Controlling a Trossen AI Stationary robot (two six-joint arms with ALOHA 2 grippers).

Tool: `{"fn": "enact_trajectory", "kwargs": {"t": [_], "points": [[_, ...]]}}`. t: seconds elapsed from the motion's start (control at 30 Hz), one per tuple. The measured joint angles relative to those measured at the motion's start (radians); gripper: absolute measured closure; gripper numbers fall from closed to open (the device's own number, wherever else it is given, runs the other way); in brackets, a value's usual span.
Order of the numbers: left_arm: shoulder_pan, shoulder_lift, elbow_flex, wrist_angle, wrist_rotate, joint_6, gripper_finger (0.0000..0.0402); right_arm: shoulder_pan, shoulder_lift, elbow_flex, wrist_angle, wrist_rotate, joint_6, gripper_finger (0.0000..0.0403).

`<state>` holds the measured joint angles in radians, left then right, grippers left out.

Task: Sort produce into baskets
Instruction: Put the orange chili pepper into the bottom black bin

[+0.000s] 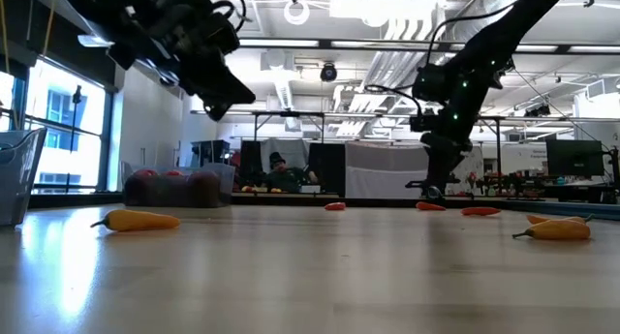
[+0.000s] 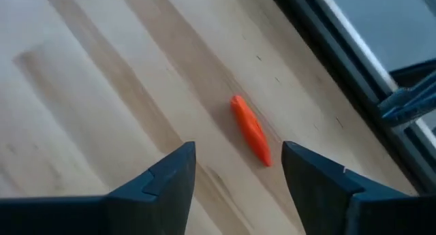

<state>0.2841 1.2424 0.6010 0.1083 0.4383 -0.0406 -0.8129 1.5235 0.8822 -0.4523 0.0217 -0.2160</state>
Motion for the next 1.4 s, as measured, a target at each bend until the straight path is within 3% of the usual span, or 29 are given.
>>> {"fn": "enact_trajectory", "kwargs": {"t": [0.3,0.5,0.9,1.13,1.4], "points": [[0.062,0.036,0.0,0.032,-0.003,0.0,0.0401,-0.014,0.211,0.204,-0.143,-0.009,-0.034,0.0194],[0.093,0.035,0.0,0.031,-0.003,0.01,0.0401,-0.014,0.337,0.347,-0.263,0.053,-0.088,0.0194],[0.103,0.035,0.0,0.025,-0.003,0.048,0.0401,-0.012,0.402,0.388,-0.319,0.066,-0.149,0.0198],[0.103,0.035,0.0,0.024,-0.003,0.052,0.0401,-0.012,0.402,0.388,-0.329,-0.009,-0.16,0.0264],[0.103,0.035,0.0,0.024,-0.003,0.05,0.0401,-0.012,0.402,0.388,-0.34,-0.015,-0.168,0.0323]]}}
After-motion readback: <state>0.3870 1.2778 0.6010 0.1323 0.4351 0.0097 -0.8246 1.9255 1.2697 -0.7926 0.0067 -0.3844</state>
